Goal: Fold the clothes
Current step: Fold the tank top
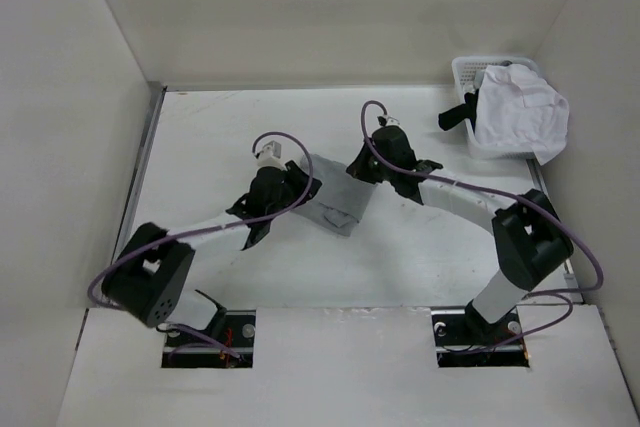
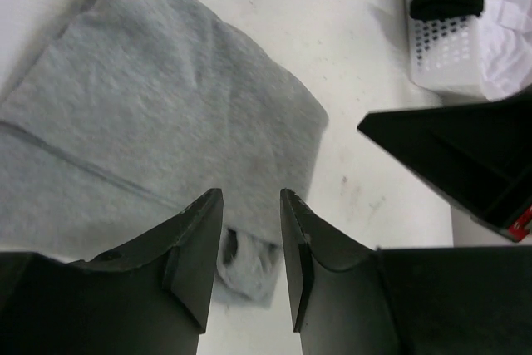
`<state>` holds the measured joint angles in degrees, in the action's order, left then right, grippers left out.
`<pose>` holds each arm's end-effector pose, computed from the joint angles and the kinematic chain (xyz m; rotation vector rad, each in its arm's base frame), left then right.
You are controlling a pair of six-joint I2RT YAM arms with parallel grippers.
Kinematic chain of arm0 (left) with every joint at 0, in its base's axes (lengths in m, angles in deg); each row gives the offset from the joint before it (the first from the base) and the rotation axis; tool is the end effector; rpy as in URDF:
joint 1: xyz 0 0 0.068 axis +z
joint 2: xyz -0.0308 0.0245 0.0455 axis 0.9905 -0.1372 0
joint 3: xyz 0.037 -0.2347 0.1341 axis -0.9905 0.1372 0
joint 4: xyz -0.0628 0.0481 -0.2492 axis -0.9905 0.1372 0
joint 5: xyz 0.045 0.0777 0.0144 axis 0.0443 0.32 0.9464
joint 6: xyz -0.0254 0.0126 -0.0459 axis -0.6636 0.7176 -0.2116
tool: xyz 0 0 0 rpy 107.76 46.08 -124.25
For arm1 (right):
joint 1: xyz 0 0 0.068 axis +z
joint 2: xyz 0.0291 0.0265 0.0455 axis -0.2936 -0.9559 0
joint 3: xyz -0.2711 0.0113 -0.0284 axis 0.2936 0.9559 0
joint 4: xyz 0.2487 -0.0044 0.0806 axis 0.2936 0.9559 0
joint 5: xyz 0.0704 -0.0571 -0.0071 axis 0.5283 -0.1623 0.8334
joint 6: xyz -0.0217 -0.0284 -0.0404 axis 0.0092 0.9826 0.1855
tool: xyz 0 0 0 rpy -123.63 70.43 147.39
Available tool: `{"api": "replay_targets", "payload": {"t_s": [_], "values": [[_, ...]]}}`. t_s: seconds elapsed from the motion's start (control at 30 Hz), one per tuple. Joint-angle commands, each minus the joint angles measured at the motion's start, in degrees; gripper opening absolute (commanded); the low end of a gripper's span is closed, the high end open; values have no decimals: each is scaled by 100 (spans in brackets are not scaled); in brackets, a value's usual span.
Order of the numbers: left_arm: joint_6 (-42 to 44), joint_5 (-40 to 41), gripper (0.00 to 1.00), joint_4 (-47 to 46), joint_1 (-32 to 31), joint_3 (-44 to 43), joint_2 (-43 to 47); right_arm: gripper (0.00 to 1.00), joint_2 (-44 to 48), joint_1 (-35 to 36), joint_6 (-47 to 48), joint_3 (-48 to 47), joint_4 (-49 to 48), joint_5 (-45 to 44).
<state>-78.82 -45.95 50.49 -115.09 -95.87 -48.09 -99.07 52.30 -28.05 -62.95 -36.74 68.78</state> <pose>0.2364 -0.1512 0.1934 -0.3562 2.0281 -0.8925 0.2995 0.2103 0.2418 0.1802 2.2391 0.7508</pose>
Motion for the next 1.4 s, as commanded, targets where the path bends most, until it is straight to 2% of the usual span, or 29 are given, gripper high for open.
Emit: {"api": "replay_targets", "payload": {"t_s": [0.0, 0.2, 0.3, 0.43, 0.63, 0.73, 0.8, 0.93, 1.03, 1.13, 1.37], "values": [[-38, 135, 32, -1086, 155, -570, -695, 3, -350, -195, 364, 32, -740, 582], [-153, -94, 31, -1754, 514, -1546, -2347, 3, -755, -591, 119, 392, -1399, 670], [-372, -208, 31, -1860, 848, -1696, -2911, 3, -948, -784, -39, 568, -1601, 688], [-382, -340, 31, -2045, 1139, -1653, -3246, 3, -1133, -1021, -110, 682, -1664, 776], [-434, -331, 31, -2352, 1342, -1424, -3282, 3, -1274, -1154, -119, 788, -1795, 793], [-417, -366, 35, -2510, 1342, -1197, -2931, 6, -1187, -1145, -136, 840, -1900, 863], [-399, -340, 38, -2546, 1298, -977, -2536, 11, -985, -1128, -136, 876, -1945, 916], [-277, -252, 46, -2485, 1114, -441, -1640, 33, -213, -1127, -49, 981, -1927, 987], [-40, -77, 51, -2248, 912, 7, -946, 46, 516, -1066, 92, 1183, -1927, 1005], [311, 221, 54, -1748, 736, 464, -164, 57, 1228, -1057, 171, 1543, -1980, 882], [576, 890, 63, 377, 761, 1177, 2050, 68, 2626, -1057, 321, 2772, -2374, -40]]}}
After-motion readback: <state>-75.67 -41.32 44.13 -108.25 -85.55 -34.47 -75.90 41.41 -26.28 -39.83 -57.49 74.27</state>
